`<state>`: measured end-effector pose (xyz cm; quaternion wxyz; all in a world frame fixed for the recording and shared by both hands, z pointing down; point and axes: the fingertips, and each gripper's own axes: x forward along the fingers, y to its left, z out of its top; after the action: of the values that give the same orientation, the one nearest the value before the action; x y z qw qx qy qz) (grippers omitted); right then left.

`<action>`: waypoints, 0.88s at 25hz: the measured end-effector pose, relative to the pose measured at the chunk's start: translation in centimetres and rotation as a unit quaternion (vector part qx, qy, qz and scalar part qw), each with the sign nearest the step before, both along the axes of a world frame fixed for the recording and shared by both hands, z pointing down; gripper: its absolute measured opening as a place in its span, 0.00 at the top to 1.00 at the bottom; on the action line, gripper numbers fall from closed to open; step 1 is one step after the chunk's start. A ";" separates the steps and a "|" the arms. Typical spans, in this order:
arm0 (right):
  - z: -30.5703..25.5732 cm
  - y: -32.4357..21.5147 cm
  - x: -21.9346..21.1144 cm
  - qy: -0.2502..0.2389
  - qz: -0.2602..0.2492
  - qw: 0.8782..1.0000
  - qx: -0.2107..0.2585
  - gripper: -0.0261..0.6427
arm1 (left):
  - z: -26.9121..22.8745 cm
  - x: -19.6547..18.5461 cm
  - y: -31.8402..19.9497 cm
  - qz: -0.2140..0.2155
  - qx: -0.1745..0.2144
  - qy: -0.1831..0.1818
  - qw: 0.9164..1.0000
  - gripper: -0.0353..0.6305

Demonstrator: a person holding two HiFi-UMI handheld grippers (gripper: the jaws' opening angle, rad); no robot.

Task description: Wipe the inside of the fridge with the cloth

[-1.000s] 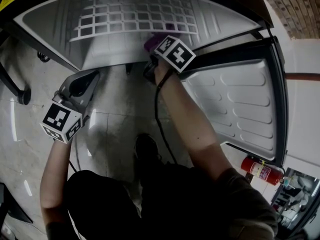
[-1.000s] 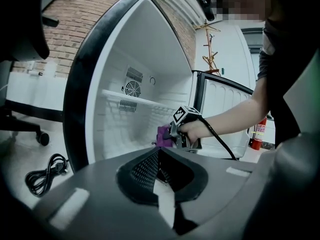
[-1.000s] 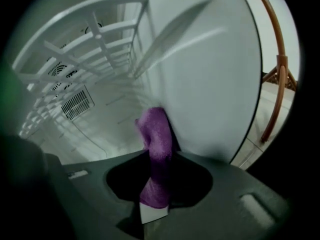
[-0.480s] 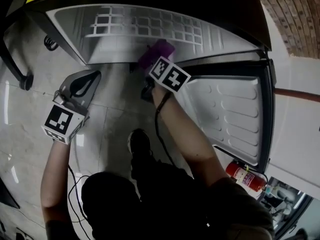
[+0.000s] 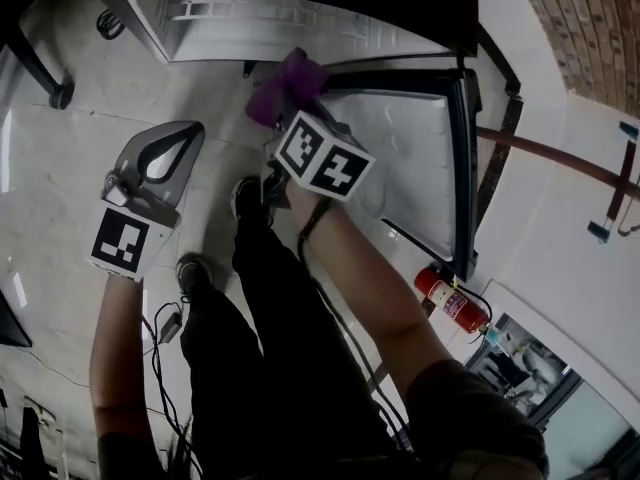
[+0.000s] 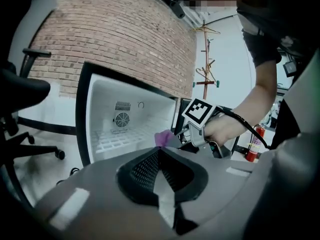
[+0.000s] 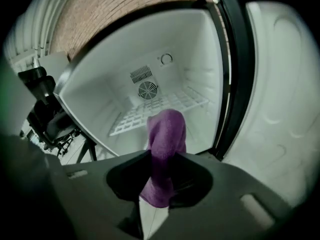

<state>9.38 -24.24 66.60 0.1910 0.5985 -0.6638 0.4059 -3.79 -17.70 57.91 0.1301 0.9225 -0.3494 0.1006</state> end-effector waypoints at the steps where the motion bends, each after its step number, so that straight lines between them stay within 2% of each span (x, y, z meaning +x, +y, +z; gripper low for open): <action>1: -1.7 0.8 -0.3 0.000 -0.010 1.000 0.001 0.84 | -1.7 0.1 0.6 -0.001 -0.004 0.004 1.000 0.92; 4: -6.9 3.0 -1.7 -0.015 -0.051 0.999 0.012 0.84 | -6.7 -0.4 1.8 -0.010 -0.010 0.007 1.000 0.92; 9: -15.5 7.3 -3.1 -0.017 -0.092 0.995 0.018 0.84 | -15.7 -2.1 2.4 -0.026 0.008 0.003 1.000 0.92; 13: -23.0 10.1 -3.4 -0.018 -0.081 0.996 0.034 0.84 | -21.9 -1.9 4.5 -0.023 -0.010 0.009 1.000 0.92; 17: -30.2 13.0 -3.3 -0.035 -0.055 0.997 0.044 0.84 | -29.9 -1.2 7.4 -0.023 -0.001 0.041 0.999 0.92; 22: -38.9 15.9 -3.3 -0.030 -0.070 0.994 0.076 0.84 | -37.7 -0.2 11.4 -0.008 0.003 0.055 0.998 0.92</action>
<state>6.06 -8.34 27.72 0.1534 0.5508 -0.7384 0.3577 -3.96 -6.34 20.25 0.1468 0.9242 -0.3495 0.0476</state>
